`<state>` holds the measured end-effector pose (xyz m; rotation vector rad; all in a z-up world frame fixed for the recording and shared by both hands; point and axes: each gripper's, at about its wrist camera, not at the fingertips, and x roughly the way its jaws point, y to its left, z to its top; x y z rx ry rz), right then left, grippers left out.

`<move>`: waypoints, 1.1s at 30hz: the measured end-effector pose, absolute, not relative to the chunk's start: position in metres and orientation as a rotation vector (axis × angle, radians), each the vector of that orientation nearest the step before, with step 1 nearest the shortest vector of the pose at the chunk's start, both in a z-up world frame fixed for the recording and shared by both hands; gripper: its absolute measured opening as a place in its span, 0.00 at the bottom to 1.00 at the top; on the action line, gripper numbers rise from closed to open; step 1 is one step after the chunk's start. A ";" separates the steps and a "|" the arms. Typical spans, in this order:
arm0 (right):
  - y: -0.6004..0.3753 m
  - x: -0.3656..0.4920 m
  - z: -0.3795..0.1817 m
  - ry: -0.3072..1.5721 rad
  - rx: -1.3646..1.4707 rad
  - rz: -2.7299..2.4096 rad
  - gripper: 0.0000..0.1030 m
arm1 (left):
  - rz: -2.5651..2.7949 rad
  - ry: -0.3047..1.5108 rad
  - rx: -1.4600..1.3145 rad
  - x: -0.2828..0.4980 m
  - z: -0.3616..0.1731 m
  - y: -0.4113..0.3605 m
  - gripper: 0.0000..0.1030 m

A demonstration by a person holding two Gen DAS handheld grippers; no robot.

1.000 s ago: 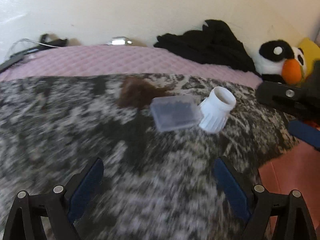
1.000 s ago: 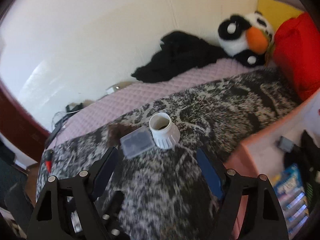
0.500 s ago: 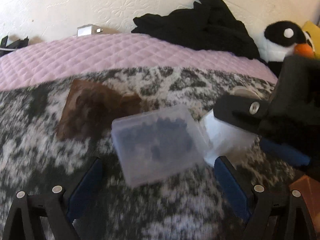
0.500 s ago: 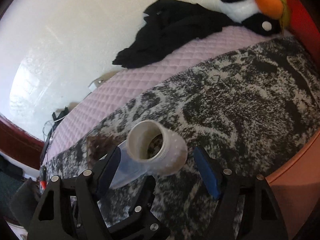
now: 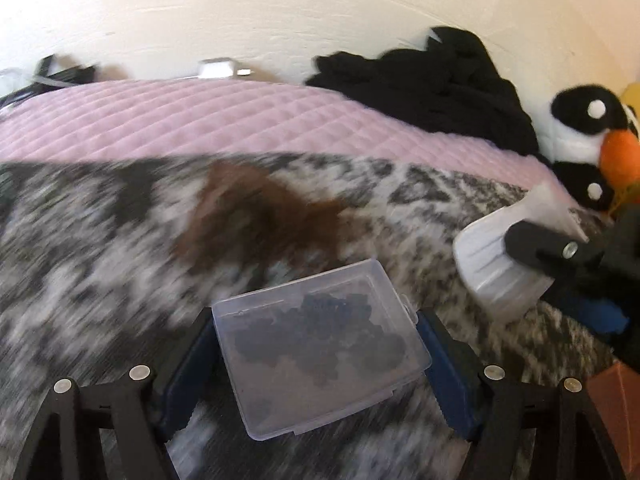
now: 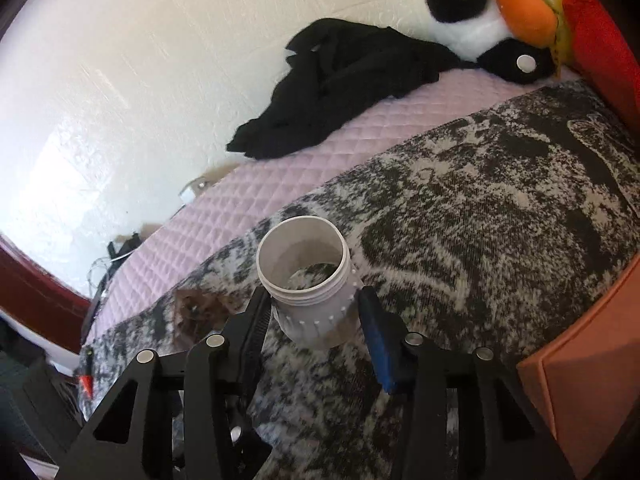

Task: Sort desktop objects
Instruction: 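Carry the clear box and white cup into the pink box and open both tools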

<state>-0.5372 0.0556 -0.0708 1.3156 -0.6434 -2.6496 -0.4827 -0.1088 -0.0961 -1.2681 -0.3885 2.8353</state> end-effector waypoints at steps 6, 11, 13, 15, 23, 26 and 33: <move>0.041 -0.485 -0.051 -0.580 1.301 -2.609 0.47 | 2.879 -0.407 -1.295 -0.425 -0.084 -0.124 0.78; 0.032 -0.427 -0.028 -0.497 1.291 -2.604 0.47 | 2.916 -0.421 -1.285 -0.361 -0.057 -0.136 0.78; 0.029 -0.397 -0.014 -0.463 1.288 -2.596 0.47 | 2.938 -0.431 -1.280 -0.333 -0.041 -0.143 0.78; 0.027 -0.373 -0.002 -0.430 1.274 -2.594 0.47 | 2.959 -0.437 -1.271 -0.305 -0.024 -0.148 0.78; 0.045 -0.271 0.066 -0.389 1.160 -2.587 0.47 | 3.036 -0.360 -1.147 -0.221 0.058 -0.130 0.78; 0.075 -0.239 0.096 -0.421 1.092 -2.612 0.47 | 3.047 -0.329 -1.096 -0.197 0.085 -0.118 0.78; 0.169 -0.194 0.150 -0.522 0.968 -2.722 0.47 | 2.977 -0.166 -0.959 -0.181 0.135 -0.024 0.79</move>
